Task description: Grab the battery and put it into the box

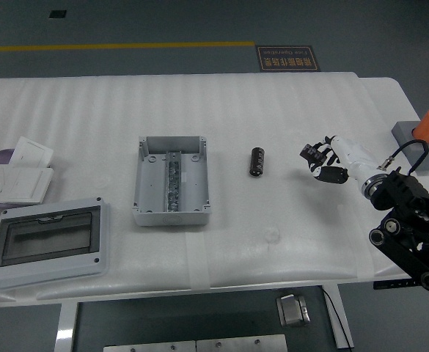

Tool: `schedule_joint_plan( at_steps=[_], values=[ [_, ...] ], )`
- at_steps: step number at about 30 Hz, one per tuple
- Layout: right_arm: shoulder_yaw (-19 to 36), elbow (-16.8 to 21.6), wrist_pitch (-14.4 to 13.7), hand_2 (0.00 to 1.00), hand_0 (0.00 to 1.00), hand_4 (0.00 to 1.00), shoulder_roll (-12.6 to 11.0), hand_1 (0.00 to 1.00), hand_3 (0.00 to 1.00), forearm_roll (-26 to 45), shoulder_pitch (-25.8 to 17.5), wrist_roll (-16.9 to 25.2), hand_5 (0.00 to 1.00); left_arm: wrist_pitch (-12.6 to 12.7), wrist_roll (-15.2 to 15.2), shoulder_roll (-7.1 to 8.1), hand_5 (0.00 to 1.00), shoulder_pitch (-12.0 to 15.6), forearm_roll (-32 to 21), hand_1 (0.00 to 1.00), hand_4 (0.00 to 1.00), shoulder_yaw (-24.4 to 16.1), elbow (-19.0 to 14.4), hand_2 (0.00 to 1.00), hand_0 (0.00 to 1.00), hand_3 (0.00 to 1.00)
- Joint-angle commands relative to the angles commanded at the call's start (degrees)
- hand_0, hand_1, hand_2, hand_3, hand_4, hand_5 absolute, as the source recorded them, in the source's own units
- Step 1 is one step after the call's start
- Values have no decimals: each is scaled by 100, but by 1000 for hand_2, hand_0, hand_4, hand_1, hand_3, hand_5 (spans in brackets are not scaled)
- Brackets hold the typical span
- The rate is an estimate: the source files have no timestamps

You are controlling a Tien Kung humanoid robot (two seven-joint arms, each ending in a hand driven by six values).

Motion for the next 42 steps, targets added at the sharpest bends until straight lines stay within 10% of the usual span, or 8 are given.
schedule_joint_plan(
  at_steps=[8,22,23,24,42],
  values=[
    [-702,542,-370,470,523,400,552,493,650,136,427,114,249,-13,42,63,412,54,130,644,597,-136,0,535,628,584],
    [-1844,65,-601,674,703,514,1425,635,731,-190,918,62,352,-15,59,73,421,60,136,644,600,-114,0,534,628,583],
    [-1891,23,-586,674,703,514,1453,635,731,-181,943,51,352,-15,55,77,421,58,125,644,600,-101,0,534,628,583],
    [-1948,-25,-565,917,951,617,1481,908,985,-153,977,46,401,-15,52,82,423,55,110,643,600,-87,0,534,628,584],
    [-1619,-311,-218,946,998,688,1279,969,998,-14,1201,91,428,-43,76,81,420,41,189,643,594,-176,0,529,628,583]
  ],
)
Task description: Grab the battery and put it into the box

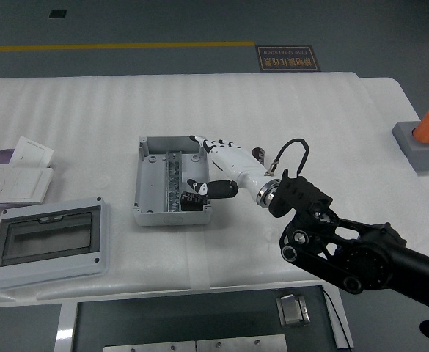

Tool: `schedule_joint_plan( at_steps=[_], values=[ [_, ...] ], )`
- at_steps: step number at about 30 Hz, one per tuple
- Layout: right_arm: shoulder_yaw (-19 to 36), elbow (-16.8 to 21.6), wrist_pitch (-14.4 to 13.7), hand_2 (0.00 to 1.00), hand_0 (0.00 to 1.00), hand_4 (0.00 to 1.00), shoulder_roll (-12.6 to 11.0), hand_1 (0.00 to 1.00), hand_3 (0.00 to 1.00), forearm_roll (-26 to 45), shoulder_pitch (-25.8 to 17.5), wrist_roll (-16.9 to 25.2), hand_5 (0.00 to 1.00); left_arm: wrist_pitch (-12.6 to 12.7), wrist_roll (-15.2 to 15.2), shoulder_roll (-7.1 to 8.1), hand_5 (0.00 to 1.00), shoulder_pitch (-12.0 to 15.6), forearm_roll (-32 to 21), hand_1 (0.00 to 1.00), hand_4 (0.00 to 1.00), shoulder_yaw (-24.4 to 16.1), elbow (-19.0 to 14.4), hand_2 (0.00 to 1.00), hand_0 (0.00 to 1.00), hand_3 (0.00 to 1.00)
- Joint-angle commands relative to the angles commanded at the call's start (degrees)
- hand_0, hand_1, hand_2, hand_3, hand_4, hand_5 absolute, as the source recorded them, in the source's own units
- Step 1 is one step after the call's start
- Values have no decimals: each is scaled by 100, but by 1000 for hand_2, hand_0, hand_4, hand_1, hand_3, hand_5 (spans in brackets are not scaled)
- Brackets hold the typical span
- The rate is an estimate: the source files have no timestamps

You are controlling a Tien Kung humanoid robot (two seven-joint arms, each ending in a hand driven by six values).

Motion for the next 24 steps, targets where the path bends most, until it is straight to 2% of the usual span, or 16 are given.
schedule_joint_plan(
  at_steps=[5,9,13,18,23,24],
  values=[
    [105,-584,114,946,998,688,-289,969,998,113,328,-54,428,-1,-7,-3,420,-21,-28,643,594,33,0,529,628,583],
    [-300,-1090,420,945,998,690,-448,969,998,295,703,-157,420,-1,-12,5,419,-40,-43,644,591,56,0,528,628,581],
    [-780,-1561,827,938,998,692,-512,958,998,461,1003,-285,416,-2,-24,19,420,-60,-69,644,588,96,0,527,627,581],
    [-1153,-1774,1209,945,998,699,-554,958,998,654,1171,-379,405,-7,-26,27,421,-65,-62,644,585,95,0,526,625,581],
    [-1342,-1871,1308,945,998,699,-504,958,998,841,1278,-383,405,-2,-39,27,421,-78,-128,644,585,179,0,526,625,581],
    [-1355,-1881,1309,950,998,764,-488,963,998,865,1291,-380,428,0,-42,28,427,-82,-142,644,580,197,0,526,624,583]
  ],
)
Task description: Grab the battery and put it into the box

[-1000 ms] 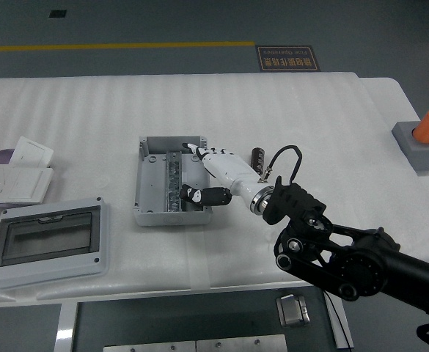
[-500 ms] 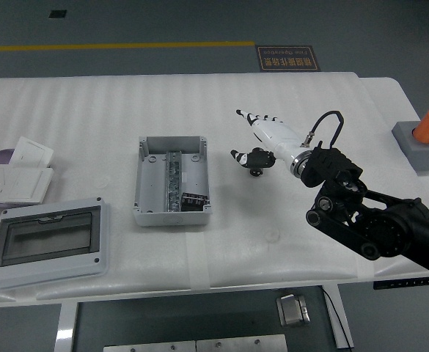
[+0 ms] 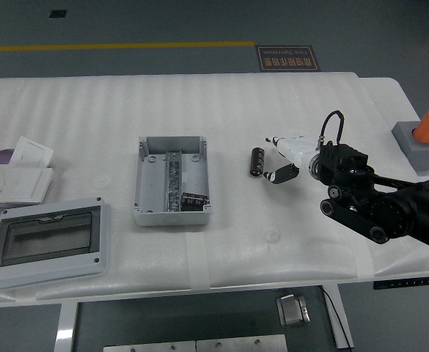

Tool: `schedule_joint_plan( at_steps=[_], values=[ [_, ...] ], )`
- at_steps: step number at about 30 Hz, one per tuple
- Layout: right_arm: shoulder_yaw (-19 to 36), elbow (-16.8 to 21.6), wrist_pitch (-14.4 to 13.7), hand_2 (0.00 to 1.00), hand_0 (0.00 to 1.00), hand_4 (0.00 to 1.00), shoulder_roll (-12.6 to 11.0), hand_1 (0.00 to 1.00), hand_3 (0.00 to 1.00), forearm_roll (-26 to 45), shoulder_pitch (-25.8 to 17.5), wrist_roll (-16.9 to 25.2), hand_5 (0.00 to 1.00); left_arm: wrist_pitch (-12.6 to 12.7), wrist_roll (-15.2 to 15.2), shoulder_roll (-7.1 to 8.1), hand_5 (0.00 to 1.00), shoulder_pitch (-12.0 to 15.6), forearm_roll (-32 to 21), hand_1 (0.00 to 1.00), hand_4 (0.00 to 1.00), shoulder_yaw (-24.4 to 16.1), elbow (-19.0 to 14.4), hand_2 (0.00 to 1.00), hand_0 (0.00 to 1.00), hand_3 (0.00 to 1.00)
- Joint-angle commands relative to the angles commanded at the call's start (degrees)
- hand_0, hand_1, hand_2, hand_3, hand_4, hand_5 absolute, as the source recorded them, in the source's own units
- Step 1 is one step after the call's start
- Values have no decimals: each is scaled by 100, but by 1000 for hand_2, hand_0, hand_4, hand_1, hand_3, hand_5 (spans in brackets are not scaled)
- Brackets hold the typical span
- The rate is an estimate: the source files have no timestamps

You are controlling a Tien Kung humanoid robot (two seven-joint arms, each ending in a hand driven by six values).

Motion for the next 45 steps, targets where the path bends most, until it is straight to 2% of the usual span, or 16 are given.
schedule_joint_plan(
  at_steps=[10,17,23,24,29,30,39,45],
  values=[
    [-137,-19,-66,950,998,768,123,963,998,189,104,52,426,10,-20,4,426,-18,-96,645,578,123,0,525,624,581],
    [-349,-273,-327,949,998,770,176,961,998,351,137,180,436,6,-1,-3,426,-25,-2,643,579,32,0,524,623,581],
    [-406,-345,-562,935,998,758,206,949,998,463,132,300,433,8,-11,-2,428,-23,-30,644,580,62,0,524,624,581],
    [-413,-345,-584,814,998,720,218,863,878,475,129,313,427,8,-13,-2,427,-23,-37,644,580,70,0,524,623,581],
    [-471,-362,-638,814,998,720,283,863,878,503,117,351,427,3,-18,-5,427,-28,-65,644,580,104,0,524,623,581],
    [-490,-369,-640,723,998,525,290,799,712,508,113,355,325,3,-22,-6,425,-29,-80,644,577,119,0,524,624,581],
    [-539,-368,-691,707,998,525,266,791,701,500,71,391,317,7,-46,-9,419,-32,-153,644,574,202,0,524,623,581],
    [-266,-124,-723,690,998,523,152,778,697,257,27,375,317,10,-49,-15,416,-30,-139,645,574,180,0,524,624,581]
  ],
)
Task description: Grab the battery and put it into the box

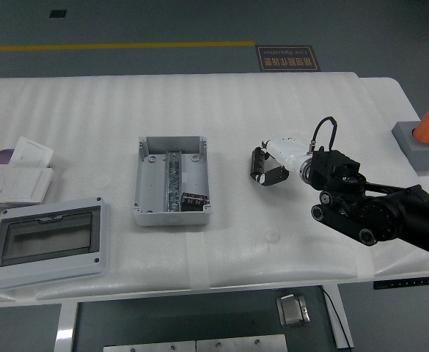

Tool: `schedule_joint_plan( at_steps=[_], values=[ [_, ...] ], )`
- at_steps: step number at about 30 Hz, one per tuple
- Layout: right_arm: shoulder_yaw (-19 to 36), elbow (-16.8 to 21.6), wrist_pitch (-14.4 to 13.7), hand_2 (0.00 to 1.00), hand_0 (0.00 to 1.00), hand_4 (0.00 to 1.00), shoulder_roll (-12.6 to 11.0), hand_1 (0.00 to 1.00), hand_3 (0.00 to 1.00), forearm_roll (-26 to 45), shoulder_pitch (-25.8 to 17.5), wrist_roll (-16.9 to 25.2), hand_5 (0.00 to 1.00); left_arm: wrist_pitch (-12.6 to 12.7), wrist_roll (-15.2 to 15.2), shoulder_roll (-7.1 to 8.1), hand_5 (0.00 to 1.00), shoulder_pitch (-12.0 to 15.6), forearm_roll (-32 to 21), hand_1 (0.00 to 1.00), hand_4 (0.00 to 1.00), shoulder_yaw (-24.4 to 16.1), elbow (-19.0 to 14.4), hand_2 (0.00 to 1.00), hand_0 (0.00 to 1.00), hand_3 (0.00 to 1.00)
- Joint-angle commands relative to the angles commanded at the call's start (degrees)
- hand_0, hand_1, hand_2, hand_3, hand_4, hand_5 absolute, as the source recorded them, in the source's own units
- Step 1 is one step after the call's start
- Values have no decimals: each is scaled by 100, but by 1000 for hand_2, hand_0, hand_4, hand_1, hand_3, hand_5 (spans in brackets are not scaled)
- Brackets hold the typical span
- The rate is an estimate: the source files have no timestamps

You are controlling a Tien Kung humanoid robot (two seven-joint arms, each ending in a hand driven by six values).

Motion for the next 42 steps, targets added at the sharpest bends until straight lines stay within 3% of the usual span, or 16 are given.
schedule_joint_plan(
  at_steps=[9,14,15,18,20,21,26,35,39,42],
  values=[
    [983,1022,-145,680,998,521,-240,767,695,-124,-248,-17,316,-7,44,-19,414,32,164,645,572,-183,0,525,624,582],
    [1191,1701,-145,680,998,521,-103,767,695,-273,-478,-13,316,-12,69,-29,414,60,258,645,572,-279,0,525,624,582],
    [1180,1811,-123,735,998,549,-55,782,766,-347,-510,-35,337,-12,70,-31,413,63,262,646,572,-284,0,524,625,582],
    [1095,2058,-121,735,998,549,111,782,766,-580,-588,-85,337,-14,66,-36,413,72,239,646,572,-256,0,524,625,582],
    [1001,2064,-177,735,998,549,235,782,766,-829,-627,-124,337,-14,70,-33,413,83,258,646,572,-270,0,524,625,582],
    [971,2057,-194,998,998,702,274,998,998,-933,-639,-141,419,-14,71,-30,414,86,262,646,573,-278,0,525,625,582],
    [870,2005,-276,998,998,702,387,998,998,-1283,-672,-190,419,-18,88,-24,414,101,281,646,573,-303,0,525,625,582],
    [818,1773,-362,998,998,762,486,998,998,-1167,-781,-149,458,-27,106,-25,418,110,266,646,577,-294,0,523,625,580],
    [1053,1757,-412,998,998,777,404,998,998,-1045,-907,-92,467,-30,108,-22,418,110,265,646,578,-293,0,522,625,577],
    [1440,1745,-492,998,998,777,202,998,998,-876,-1097,-5,467,-28,97,-30,418,119,218,646,578,-254,0,522,625,577]
  ],
)
